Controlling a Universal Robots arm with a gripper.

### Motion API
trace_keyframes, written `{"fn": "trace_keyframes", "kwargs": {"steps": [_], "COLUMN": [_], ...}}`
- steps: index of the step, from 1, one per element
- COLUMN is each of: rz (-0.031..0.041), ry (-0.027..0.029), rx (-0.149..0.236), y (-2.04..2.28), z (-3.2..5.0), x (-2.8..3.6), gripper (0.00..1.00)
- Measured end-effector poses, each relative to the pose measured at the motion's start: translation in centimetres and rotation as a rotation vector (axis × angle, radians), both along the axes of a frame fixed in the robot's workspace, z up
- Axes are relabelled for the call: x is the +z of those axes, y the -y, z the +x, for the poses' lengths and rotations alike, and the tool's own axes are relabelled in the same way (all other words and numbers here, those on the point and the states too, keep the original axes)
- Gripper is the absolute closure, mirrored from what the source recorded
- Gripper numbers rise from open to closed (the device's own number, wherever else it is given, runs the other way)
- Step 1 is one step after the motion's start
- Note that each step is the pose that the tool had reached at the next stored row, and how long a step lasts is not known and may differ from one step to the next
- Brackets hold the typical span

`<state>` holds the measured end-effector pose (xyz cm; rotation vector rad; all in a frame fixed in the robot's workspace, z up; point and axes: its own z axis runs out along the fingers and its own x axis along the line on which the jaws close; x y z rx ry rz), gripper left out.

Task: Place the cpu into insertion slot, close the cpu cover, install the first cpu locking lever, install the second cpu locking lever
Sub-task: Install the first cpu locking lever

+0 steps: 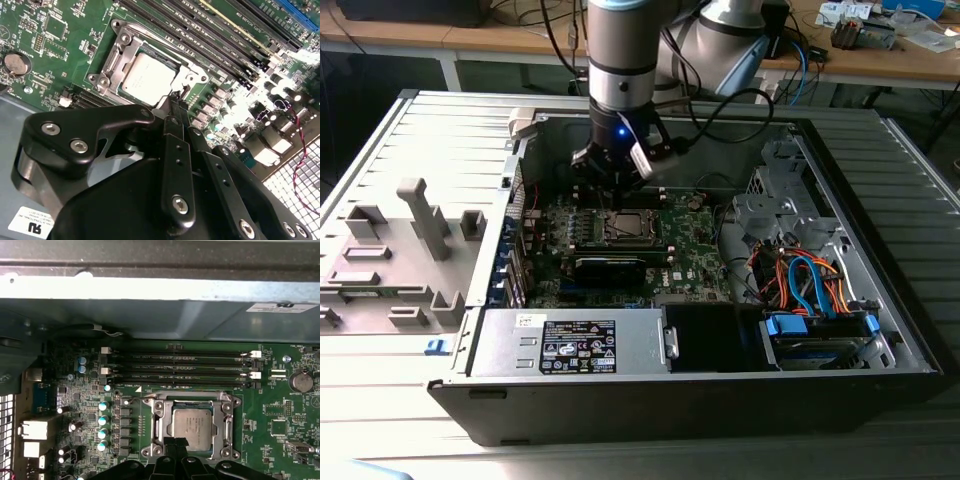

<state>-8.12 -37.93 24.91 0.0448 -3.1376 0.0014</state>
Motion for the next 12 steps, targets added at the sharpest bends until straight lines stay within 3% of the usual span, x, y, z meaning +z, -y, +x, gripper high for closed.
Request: {"fn": "trace_keyframes", "kwargs": {"steps": [12], "rz": [-0.0001], "ry": [0.0001], "rx": [0.000], "y": [-0.49], "z": [-0.94], "x": [0.03], "gripper": [0.89]}}
